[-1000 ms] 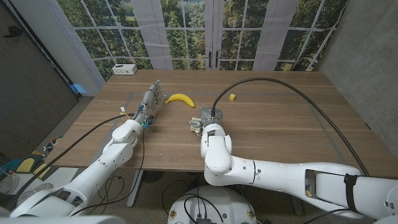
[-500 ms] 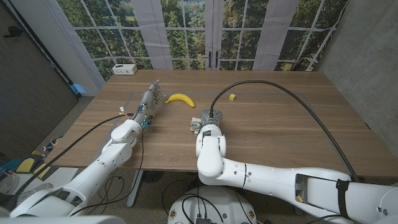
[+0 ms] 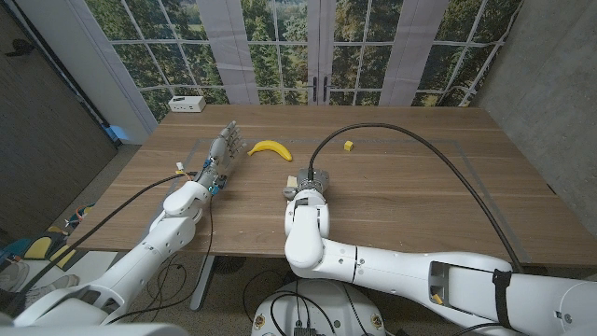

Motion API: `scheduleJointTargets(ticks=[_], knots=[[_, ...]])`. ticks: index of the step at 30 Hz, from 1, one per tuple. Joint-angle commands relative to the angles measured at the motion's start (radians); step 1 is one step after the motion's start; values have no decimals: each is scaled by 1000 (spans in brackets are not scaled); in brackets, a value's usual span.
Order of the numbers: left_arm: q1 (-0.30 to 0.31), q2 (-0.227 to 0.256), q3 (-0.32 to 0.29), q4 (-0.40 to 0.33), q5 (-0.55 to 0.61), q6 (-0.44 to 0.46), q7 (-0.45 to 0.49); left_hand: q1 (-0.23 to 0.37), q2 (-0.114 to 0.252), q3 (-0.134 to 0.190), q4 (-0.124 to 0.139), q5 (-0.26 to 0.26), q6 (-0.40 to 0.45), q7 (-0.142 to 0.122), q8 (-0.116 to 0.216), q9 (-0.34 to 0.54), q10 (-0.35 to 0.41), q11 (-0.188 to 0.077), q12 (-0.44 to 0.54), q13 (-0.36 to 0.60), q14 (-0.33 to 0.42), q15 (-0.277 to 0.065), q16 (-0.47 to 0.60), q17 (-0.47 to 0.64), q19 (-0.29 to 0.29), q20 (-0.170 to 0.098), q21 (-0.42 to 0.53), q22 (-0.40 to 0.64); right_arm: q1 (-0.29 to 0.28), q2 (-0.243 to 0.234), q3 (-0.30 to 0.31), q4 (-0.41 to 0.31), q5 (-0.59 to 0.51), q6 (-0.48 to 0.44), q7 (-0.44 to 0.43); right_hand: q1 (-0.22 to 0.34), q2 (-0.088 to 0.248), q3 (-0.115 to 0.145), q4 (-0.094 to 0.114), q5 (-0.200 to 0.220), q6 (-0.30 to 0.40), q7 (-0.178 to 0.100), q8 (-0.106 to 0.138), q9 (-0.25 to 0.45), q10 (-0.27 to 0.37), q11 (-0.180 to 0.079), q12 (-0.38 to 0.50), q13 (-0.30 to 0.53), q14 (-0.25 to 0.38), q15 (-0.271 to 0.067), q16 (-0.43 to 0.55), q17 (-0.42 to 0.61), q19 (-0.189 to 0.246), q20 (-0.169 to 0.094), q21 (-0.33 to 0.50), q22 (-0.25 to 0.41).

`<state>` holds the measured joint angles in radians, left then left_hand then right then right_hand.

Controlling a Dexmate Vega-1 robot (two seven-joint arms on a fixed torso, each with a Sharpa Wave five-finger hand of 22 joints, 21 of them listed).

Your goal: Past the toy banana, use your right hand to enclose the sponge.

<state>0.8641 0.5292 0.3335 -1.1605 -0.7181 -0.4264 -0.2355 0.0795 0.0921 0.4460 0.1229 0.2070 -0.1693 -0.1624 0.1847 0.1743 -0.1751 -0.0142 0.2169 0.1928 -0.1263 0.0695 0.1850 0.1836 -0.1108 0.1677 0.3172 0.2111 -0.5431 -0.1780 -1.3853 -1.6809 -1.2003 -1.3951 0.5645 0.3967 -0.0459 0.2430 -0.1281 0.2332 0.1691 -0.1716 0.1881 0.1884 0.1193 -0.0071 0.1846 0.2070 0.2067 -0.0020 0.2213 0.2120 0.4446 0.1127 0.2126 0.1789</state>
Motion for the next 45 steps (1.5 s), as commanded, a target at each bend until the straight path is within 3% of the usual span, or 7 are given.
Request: scheduleJointTargets(ticks=[1, 10, 13, 22, 26, 36, 45], knots=[[-7, 0, -2, 11, -1, 1, -6, -9, 6, 0, -1, 0, -10, 1, 0, 5, -35, 0, -4, 5, -8, 2, 5, 3, -4, 3, -5, 6, 9, 43, 5, 74, 74, -1, -62, 7, -4, -4, 1, 6, 6, -7, 2, 4, -1, 2, 5, 6, 6, -1, 4, 4, 9, -5, 0, 5], [-22, -5, 4, 26, 1, 4, -17, -10, 6, 0, -1, 0, -12, 2, -1, 5, -37, 1, -5, 5, -8, 2, 5, 3, -5, 4, -6, 6, -7, 54, 47, 106, 93, -1, -49, 58, 19, 9, -12, 19, 35, -36, 13, 4, 15, -12, 17, 6, 43, -8, 16, 1, 52, -13, 13, 5], [-24, -8, 4, 28, 2, 1, -15, -10, 6, 0, -2, 0, -12, 2, -1, 5, -37, 1, -5, 5, -9, 2, 4, 3, -6, 4, -6, 6, -8, 55, 50, 116, 89, -1, -40, 100, 36, 18, -20, 28, 50, -47, 16, 5, 28, -21, 23, 6, 72, -22, 25, 2, 111, -33, 33, 6], [-22, -9, 4, 27, -1, 1, -18, -11, 6, 0, -2, 0, -12, 2, 0, 5, -38, 1, -5, 5, -10, 2, 4, 3, -6, 5, -6, 6, -24, 48, 77, 111, 91, -1, -39, 259, 65, 37, -35, 74, 83, -49, 18, 7, 70, -62, 34, 6, 197, -113, 61, 19, 363, -164, 132, 21], [-18, -7, 3, 20, 2, -1, -12, -11, 5, 0, -2, 0, -12, 2, 0, 5, -38, 1, -5, 5, -10, 3, 4, 3, -6, 5, -6, 6, -36, 35, 84, 84, 132, -1, -114, 338, 87, 49, -36, 99, 124, -49, 26, 8, 125, -56, 49, 6, 259, -145, 81, 31, 416, -210, 163, 28], [-8, -2, 0, 7, -1, -2, -13, -12, 5, 0, -2, 0, -14, 3, 0, 5, -42, 1, -6, 5, -12, 3, 4, 3, -6, 6, -6, 6, -57, 10, 89, 28, 175, -1, -256, 375, 105, 43, -20, 109, 226, -48, 51, 8, 204, -55, 68, 6, 330, -156, 104, 47, 451, -221, 196, 36], [-8, -3, 1, 5, -4, -2, -17, -12, 3, -1, -2, 0, -17, 3, -1, 4, -44, 1, -7, 5, -14, 3, 3, 3, -7, 5, -6, 6, -68, -14, 98, -33, 224, -1, -391, 379, 100, 32, -14, 109, 252, -50, 51, 7, 207, -62, 62, 6, 312, -148, 94, 53, 417, -197, 191, 38]])
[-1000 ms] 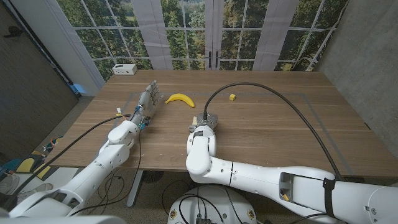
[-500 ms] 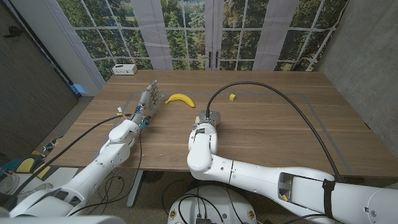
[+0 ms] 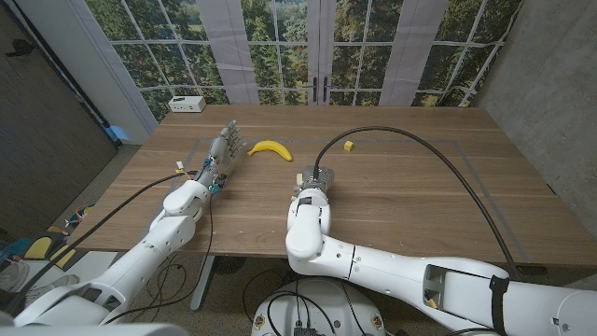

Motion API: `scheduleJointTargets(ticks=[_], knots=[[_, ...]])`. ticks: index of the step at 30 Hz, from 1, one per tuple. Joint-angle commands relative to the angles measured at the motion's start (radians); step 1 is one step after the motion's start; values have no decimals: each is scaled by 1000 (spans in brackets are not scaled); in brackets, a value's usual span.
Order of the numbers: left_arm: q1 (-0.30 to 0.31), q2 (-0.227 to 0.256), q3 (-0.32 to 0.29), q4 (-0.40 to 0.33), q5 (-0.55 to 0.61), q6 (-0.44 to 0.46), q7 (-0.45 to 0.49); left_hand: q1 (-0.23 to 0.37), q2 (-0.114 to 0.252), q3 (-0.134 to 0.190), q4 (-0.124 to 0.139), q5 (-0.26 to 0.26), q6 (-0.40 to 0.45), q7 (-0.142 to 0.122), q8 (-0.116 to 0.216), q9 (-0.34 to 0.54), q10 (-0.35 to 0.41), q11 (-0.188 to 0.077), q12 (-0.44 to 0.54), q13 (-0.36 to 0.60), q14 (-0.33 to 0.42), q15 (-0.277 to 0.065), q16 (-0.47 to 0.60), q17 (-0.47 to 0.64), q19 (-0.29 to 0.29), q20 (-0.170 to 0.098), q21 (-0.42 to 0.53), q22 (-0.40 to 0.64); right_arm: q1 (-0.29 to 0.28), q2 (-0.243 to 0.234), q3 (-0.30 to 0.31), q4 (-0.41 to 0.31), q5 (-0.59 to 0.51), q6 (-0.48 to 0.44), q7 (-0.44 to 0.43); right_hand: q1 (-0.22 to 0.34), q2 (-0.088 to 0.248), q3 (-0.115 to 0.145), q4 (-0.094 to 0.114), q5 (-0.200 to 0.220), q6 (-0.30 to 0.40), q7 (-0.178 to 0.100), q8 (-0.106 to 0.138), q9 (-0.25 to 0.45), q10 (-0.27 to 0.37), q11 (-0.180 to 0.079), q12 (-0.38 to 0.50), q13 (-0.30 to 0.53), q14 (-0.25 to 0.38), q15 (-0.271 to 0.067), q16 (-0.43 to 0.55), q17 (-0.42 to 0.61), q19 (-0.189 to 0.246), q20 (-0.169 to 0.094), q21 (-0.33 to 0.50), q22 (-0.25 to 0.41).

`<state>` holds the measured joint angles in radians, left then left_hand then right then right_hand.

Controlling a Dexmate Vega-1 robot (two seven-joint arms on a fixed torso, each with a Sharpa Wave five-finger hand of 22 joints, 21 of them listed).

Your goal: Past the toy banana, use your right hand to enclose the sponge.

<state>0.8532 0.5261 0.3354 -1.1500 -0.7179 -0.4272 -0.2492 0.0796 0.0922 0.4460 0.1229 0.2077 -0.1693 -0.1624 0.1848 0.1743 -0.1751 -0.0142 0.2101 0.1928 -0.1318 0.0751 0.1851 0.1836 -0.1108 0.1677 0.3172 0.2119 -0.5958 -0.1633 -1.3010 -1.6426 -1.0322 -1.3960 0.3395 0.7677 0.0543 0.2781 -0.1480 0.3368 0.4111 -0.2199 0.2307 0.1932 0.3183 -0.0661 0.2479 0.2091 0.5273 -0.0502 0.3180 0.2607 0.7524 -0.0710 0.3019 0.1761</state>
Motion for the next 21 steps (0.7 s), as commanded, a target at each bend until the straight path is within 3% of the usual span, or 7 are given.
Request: scheduleJointTargets(ticks=[1, 15, 21], knots=[[4, 1, 0, -8, 0, -1, 1, -12, 2, -1, -3, -1, -18, 3, -1, 4, -44, 2, 0, 5, -8, -2, 3, 3, -7, 6, -7, 5, -14, -33, 17, -80, 73, 0, -189, 8, -1, -4, 6, 6, 12, -1, 8, 2, 8, -3, -1, 3, -10, -99, -3, 5, 108, -13, 102, 40], [-9, -8, 9, -1, 6, 7, 6, -13, 0, -2, -3, -1, -19, 2, -1, 5, -47, 1, 0, 5, -10, -2, 3, 3, -10, 6, -8, 5, 33, -82, 35, -151, 275, 3, -444, 19, 7, -8, 10, 6, 37, -1, 7, 1, 19, 4, -3, 3, -18, -95, -9, 11, 97, -13, 104, 41], [-8, -10, 8, -4, 10, 4, 18, -13, 0, -2, -4, -1, -18, 2, -1, 5, -46, 1, 0, 5, -11, -2, 3, 3, -11, 6, -8, 5, 74, -97, 23, -155, 339, 0, -500, 23, 5, -12, 11, 6, 40, -2, 4, 1, 19, 5, -6, 3, -25, -93, -13, 12, 83, -14, 102, 40]])
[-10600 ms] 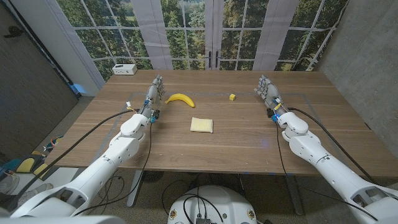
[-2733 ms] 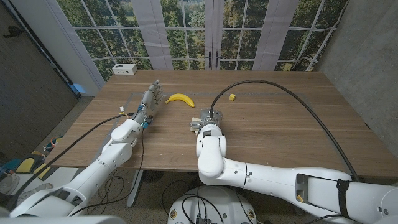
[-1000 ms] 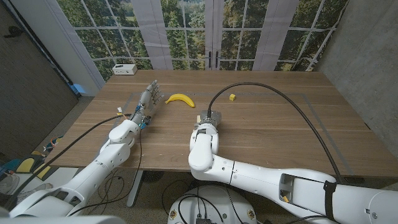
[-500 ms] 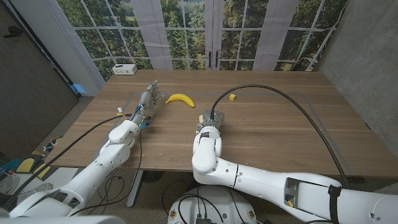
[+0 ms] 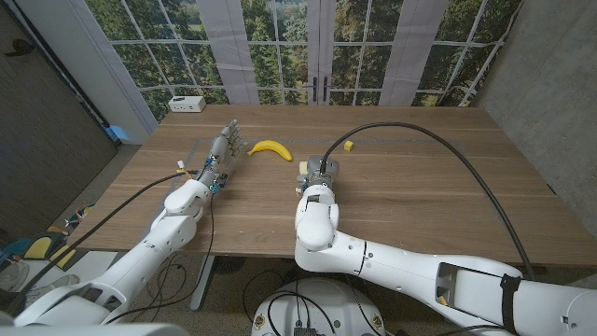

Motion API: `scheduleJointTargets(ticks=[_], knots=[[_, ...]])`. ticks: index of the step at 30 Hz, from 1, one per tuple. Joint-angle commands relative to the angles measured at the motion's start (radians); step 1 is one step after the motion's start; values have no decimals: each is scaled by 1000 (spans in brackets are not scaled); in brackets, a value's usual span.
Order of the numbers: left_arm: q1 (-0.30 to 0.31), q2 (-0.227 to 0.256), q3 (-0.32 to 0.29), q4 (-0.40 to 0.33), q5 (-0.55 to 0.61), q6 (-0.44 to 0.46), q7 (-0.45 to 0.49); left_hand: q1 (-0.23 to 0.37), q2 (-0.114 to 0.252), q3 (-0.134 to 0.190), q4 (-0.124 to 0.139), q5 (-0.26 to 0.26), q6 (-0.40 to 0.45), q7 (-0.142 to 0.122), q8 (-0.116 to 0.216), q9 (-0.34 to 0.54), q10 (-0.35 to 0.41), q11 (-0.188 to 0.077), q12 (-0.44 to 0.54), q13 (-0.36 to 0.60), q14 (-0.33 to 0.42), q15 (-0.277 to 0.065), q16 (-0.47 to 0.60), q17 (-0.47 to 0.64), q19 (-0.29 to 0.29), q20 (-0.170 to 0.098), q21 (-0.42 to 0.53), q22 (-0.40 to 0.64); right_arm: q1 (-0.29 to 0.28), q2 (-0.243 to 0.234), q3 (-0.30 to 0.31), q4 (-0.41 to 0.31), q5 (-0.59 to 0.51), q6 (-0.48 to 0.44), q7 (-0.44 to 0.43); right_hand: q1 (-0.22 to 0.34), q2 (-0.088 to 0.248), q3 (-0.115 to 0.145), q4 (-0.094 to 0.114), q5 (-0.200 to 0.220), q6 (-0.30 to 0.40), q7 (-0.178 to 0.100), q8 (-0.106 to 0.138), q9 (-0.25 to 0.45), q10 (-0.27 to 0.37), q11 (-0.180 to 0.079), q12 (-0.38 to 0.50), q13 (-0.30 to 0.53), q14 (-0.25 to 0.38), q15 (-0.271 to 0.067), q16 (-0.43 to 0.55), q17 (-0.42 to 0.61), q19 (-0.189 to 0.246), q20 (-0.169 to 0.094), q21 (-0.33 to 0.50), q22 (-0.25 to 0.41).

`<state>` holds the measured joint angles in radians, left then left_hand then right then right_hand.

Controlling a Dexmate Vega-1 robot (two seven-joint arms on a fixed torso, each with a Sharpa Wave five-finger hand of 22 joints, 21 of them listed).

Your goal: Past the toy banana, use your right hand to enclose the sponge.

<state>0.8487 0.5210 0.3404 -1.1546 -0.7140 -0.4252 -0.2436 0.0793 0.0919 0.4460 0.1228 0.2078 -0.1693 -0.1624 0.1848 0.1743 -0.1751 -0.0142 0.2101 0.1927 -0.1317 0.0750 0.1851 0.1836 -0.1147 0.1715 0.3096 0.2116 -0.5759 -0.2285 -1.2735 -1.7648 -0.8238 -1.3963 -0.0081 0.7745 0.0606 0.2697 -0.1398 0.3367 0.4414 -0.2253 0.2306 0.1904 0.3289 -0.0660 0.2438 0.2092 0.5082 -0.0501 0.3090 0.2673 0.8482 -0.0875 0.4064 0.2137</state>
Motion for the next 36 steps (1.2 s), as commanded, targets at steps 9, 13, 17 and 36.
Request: scheduleJointTargets(ticks=[9, 13, 17, 36], knots=[[11, -1, -2, -22, 9, 0, 35, -13, -1, -2, -4, -1, -19, 3, 0, 5, -47, 1, 0, 5, -11, 0, 4, 3, -8, 3, -1, 5, 102, -50, -13, -28, 193, 0, -188, 22, 1, -7, 4, 6, 15, 4, 0, 3, 12, 3, -4, 4, -11, -97, -7, 8, -17, 2, -1, 2], [14, 0, -2, -28, 10, 0, 37, -14, -1, -2, -5, -1, -18, 4, 0, 5, -46, 2, 0, 5, -11, 0, 4, 3, -7, 3, -1, 5, 126, -59, -15, -25, 234, 3, -217, 24, 1, -8, 4, 6, 19, 4, -1, 3, 12, -2, -6, 4, -10, -97, -7, 9, -17, 2, 0, 2], [22, 3, -4, -41, 10, 4, 49, -14, -1, -2, -5, -1, -19, 4, 0, 5, -47, 2, 0, 5, -11, 0, 4, 3, -8, 3, -1, 5, 146, -67, -11, -23, 278, 10, -251, 26, 1, -10, 5, 6, 22, 4, -2, 3, 12, -2, -7, 4, -9, -97, -8, 11, -17, 1, 2, 2], [62, 20, -11, -103, 21, 14, 97, -14, -1, -2, -5, -1, -19, 5, 1, 5, -47, 5, 1, 5, -12, 1, 4, 3, -8, 5, -2, 5, 233, -73, 6, 57, 413, 73, -356, 37, 4, -17, 7, 5, 31, 3, -9, 3, 18, -6, -11, 4, -11, -101, -12, 15, -26, 0, 5, 1]])
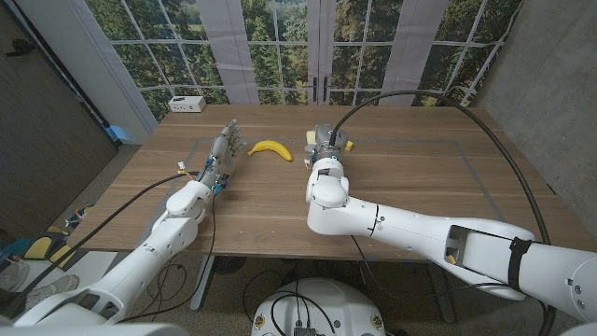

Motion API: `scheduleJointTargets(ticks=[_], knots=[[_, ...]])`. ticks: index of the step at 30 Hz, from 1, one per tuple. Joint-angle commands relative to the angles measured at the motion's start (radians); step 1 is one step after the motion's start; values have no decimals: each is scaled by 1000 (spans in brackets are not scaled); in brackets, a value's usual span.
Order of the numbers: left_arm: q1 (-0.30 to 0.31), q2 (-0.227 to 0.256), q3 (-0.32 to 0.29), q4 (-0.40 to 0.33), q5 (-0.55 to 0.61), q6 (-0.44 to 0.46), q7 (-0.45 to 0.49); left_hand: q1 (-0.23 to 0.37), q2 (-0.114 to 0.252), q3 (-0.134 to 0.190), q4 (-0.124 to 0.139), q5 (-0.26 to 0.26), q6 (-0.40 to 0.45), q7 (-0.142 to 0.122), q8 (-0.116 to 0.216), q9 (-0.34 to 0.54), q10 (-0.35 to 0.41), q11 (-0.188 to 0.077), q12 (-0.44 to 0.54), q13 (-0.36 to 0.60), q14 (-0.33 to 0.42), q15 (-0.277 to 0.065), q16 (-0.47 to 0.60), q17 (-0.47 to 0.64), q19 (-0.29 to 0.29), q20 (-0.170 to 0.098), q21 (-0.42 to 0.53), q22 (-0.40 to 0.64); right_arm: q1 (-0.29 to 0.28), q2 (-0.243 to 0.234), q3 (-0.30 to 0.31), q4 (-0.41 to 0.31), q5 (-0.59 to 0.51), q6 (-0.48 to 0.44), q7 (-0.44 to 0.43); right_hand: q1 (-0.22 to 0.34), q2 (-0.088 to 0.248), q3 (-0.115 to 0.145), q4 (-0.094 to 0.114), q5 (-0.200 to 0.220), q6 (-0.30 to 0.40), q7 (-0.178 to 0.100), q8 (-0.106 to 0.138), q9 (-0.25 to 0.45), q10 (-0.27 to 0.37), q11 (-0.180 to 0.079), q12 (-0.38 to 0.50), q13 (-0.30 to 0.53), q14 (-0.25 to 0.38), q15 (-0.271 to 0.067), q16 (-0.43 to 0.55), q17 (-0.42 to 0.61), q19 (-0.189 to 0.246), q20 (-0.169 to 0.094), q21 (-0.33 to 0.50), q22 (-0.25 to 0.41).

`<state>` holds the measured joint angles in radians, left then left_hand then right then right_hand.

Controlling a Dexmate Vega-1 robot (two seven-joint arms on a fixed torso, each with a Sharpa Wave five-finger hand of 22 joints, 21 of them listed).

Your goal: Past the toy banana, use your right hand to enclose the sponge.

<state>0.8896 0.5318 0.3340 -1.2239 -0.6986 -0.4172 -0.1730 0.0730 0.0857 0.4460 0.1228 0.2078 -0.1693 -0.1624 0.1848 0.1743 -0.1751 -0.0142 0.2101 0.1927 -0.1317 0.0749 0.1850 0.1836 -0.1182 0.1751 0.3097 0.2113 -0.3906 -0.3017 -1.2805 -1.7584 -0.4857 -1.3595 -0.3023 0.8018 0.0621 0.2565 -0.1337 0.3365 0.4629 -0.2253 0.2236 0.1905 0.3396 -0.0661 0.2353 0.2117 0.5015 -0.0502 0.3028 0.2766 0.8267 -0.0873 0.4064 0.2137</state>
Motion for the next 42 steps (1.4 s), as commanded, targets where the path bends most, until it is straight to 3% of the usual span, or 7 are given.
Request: scheduleJointTargets(ticks=[1, 27, 42], knots=[[23, 10, -4, -38, 6, 8, 28, -8, 5, -2, -6, -1, -19, 5, 1, 5, -48, 4, 1, 5, -13, 1, 4, 3, -4, 1, -2, 6, 52, -1, 15, 53, 81, 41, -62, 11, 2, -4, 1, 5, 11, 3, -3, 3, 8, -8, -3, 2, -5, -101, -6, 6, -7, 0, 5, 1], [44, 22, -7, -89, 19, 30, 79, -8, 7, -1, -6, 0, -22, 6, 0, 5, -52, 5, 0, 5, -18, 4, 3, 3, -5, 2, -2, 6, 138, 39, 43, 243, 155, 144, -70, 16, 4, -20, 9, 2, 32, 3, -8, 4, 19, -13, -7, 3, -5, -104, -11, 10, -19, 5, 9, -2], [47, 20, -3, -118, 39, 38, 115, -9, 7, 0, -7, 0, -23, 6, 0, 5, -53, 5, 0, 5, -19, 3, 3, 3, -5, 2, -2, 6, 165, 36, 45, 309, 154, 178, -50, 21, 7, -27, 11, 0, 38, 3, -13, 4, 22, -22, -10, 3, -1, -109, -13, 10, -24, 5, 11, -4]])
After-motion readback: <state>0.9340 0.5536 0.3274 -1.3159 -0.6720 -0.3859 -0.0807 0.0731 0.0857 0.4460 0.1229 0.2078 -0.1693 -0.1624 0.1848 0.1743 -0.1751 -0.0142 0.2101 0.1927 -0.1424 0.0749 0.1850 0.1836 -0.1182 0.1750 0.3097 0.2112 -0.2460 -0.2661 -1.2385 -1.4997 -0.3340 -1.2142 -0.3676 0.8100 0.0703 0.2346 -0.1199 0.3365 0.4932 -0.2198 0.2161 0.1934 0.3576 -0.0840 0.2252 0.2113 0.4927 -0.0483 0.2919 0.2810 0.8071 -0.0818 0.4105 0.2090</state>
